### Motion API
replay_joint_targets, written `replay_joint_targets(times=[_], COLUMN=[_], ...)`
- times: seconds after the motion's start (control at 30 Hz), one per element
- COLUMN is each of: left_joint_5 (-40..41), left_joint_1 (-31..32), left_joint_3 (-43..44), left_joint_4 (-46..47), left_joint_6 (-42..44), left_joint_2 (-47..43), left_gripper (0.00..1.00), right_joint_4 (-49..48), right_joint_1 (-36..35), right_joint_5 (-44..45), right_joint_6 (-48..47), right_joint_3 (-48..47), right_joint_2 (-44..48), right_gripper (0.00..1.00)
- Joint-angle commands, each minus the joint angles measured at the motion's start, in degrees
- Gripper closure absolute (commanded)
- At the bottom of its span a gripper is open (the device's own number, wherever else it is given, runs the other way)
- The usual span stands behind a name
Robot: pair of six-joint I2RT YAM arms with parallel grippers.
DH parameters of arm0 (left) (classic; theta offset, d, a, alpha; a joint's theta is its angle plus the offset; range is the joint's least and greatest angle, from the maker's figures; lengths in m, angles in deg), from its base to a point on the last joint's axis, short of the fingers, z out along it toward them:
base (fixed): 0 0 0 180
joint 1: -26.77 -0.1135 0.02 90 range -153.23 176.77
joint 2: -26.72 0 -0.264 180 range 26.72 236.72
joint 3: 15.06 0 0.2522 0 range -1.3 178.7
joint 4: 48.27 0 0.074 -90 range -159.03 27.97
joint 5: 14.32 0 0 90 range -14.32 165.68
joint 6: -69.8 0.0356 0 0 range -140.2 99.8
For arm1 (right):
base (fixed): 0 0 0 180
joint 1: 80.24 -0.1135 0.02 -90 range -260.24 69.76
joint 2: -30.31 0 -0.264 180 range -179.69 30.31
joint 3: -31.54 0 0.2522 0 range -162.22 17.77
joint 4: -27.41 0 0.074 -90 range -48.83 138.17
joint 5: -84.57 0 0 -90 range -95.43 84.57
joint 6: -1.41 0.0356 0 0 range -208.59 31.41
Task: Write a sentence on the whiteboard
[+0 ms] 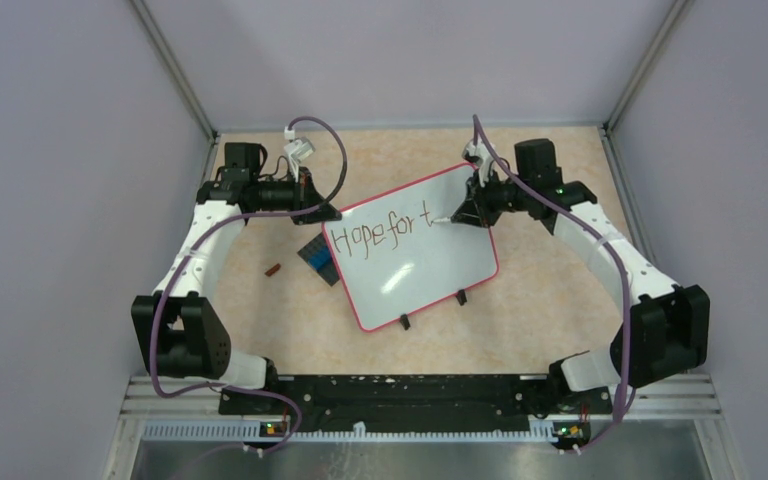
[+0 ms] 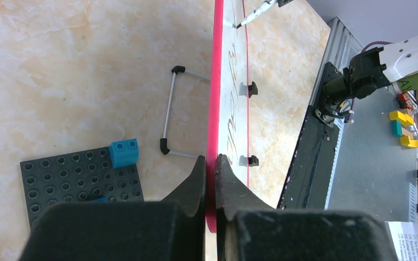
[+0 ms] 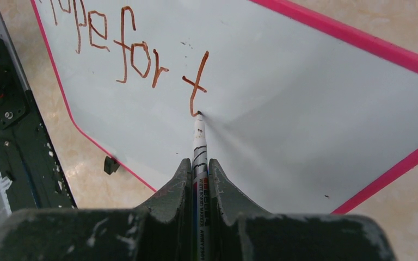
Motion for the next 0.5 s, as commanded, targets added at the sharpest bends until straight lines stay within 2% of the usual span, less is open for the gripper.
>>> replay_joint_targets(times=[0.0,0.47], left_joint_5=[4.2,4.1], left_joint_1=[0.7,0.7], left_joint_3=[-1.0,-1.1], left_joint_4=[-0.3,-0.3], left_joint_6=[2.3,2.3], left_joint_2=[-0.4,-0.4], left_gripper=[1.0,1.0], right_joint_4=[-1.7,-1.1], right_joint_1=[0.6,0.7], right_joint_5=[1.5,1.4], right_joint_6=[-1.1,-1.1], right_joint_3=[-4.3,-7.9], right_joint_2=[1.2,0.6], right_gripper=[1.0,1.0])
